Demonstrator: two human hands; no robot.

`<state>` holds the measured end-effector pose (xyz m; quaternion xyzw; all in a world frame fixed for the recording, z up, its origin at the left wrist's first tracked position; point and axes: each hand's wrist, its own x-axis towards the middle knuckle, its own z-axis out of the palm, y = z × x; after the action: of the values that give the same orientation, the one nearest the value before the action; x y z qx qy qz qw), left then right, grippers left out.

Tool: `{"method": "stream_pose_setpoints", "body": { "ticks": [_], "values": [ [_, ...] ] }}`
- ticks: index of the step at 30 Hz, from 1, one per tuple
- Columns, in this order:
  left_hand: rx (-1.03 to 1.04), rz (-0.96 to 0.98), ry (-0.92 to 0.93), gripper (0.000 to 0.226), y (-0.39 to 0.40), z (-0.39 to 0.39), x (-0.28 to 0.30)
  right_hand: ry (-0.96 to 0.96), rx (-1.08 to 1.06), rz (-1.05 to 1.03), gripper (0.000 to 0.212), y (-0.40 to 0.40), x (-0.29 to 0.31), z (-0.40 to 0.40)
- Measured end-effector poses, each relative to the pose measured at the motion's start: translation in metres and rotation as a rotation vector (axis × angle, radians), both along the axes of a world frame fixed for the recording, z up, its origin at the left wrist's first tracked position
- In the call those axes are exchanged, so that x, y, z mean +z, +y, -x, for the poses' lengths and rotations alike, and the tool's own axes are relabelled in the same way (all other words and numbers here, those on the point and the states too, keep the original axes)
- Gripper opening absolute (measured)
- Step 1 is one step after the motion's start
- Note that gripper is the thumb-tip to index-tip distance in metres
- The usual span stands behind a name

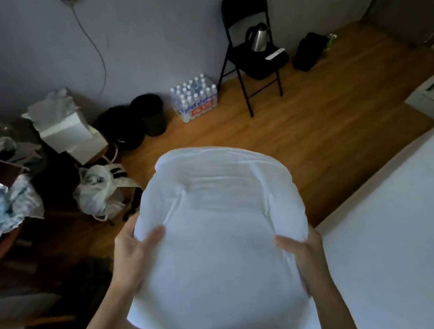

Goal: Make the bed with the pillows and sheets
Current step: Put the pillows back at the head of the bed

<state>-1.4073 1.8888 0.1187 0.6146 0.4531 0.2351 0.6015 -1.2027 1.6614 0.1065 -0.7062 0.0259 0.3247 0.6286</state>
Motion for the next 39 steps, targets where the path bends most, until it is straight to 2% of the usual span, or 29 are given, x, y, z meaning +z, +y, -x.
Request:
{"method": "stream_pose_setpoints", "body": {
  "ticks": [4, 8, 13, 16, 19, 21, 26, 31, 35, 39],
  "values": [
    [-0.042, -0.014, 0.064, 0.028, 0.08, -0.089, -0.008, -0.014, -0.043, -0.014, 0.043, 0.07, -0.01, -0.068],
    [-0.114, -0.083, 0.086, 0.027, 0.146, -0.188, 0.006, -0.049, -0.077, -0.026, 0.037, 0.127, -0.005, -0.156],
    [-0.189, -0.119, 0.1, 0.03, 0.187, -0.302, 0.013, -0.083, -0.127, 0.015, 0.051, 0.16, 0.005, -0.249],
    [-0.244, -0.139, 0.123, 0.032, 0.195, -0.369, 0.01, -0.068, -0.24, 0.057, 0.059, 0.157, 0.007, -0.295],
    [-0.34, -0.147, 0.112, 0.041, 0.203, -0.454, 0.009, -0.059, -0.334, 0.102, 0.054, 0.152, -0.001, -0.345],
    [-0.438, -0.16, 0.111, 0.038, 0.207, -0.517, 0.002, -0.027, -0.42, 0.103, 0.051, 0.152, -0.01, -0.379],
    [-0.672, -0.177, 0.072, 0.026, 0.221, -0.695, -0.021, -0.028, -0.621, 0.152, 0.063, 0.152, -0.018, -0.504],
    [-0.999, -0.122, 0.022, 0.023, 0.21, -0.884, -0.002, -0.092, -0.85, 0.202, 0.042, 0.138, 0.009, -0.618],
    [-1.246, -0.107, 0.046, 0.029, 0.19, -1.018, 0.008, -0.115, -1.022, 0.205, 0.043, 0.126, 0.024, -0.691],
    [-1.276, -0.116, 0.099, 0.039, 0.157, -1.128, 0.003, -0.116, -1.134, 0.205, 0.054, 0.103, 0.017, -0.78]
  ]
}}
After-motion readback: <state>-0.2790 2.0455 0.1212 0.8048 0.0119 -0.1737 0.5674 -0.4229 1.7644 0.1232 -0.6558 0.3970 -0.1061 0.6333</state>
